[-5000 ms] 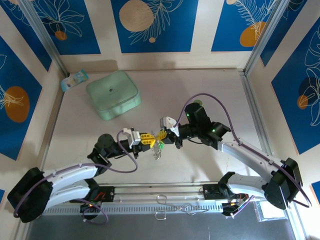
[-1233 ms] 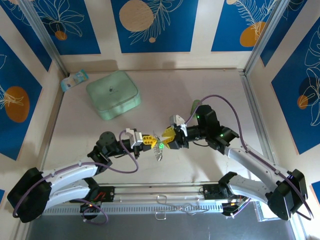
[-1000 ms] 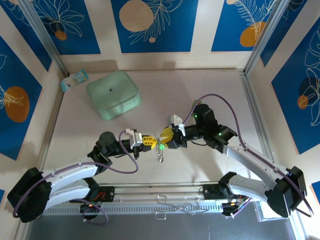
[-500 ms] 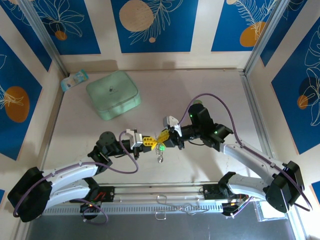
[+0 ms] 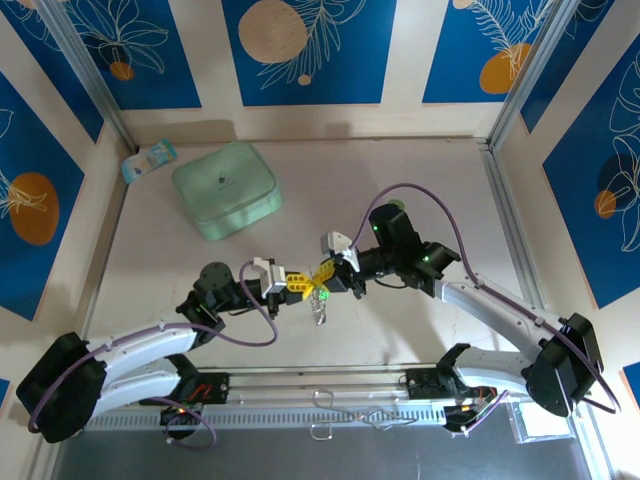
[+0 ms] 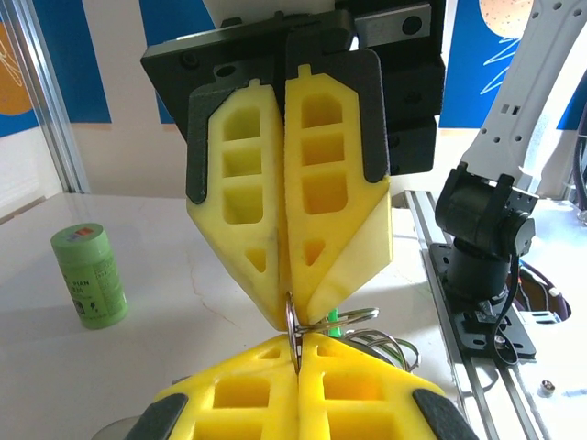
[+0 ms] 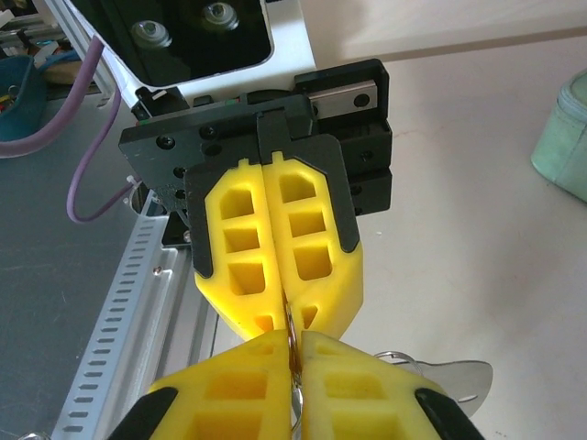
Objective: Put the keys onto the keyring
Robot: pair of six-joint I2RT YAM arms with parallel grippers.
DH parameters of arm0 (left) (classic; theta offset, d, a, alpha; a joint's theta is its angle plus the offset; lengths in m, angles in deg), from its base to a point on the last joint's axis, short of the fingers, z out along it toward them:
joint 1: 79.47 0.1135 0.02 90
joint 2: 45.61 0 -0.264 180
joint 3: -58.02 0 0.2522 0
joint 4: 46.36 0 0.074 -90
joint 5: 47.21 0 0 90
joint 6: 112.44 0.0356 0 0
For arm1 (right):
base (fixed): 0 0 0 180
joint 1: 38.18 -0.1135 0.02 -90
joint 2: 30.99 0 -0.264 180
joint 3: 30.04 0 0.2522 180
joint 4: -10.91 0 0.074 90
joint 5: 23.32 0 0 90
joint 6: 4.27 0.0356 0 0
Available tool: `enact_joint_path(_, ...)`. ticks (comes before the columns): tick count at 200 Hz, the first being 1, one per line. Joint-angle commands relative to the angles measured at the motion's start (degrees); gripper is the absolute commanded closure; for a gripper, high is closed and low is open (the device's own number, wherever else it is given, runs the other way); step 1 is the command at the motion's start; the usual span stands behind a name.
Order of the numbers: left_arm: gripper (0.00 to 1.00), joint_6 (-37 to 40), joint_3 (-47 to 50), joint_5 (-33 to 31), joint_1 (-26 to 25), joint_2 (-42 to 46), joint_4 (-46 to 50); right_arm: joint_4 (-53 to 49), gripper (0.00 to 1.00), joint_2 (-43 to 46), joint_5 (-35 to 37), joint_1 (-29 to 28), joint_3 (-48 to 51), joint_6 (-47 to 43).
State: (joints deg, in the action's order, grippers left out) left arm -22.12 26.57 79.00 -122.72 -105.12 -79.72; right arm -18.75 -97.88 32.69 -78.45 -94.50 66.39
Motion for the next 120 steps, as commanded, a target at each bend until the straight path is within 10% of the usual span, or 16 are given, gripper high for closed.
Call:
enact_joint_path(1,1.00,-0.4,-2.3,1.3,0.0,0.1,-5.5,-4.7,0.92,-1.6,-0.4,-0.9,-1.4,-1.6)
enact_joint_path(120,0.85,2.0,-2.8,-7.5,-0.1,0.5,8.1,-14.2,1.00,-5.2,5.1,-1.0,-7.6,-9.1)
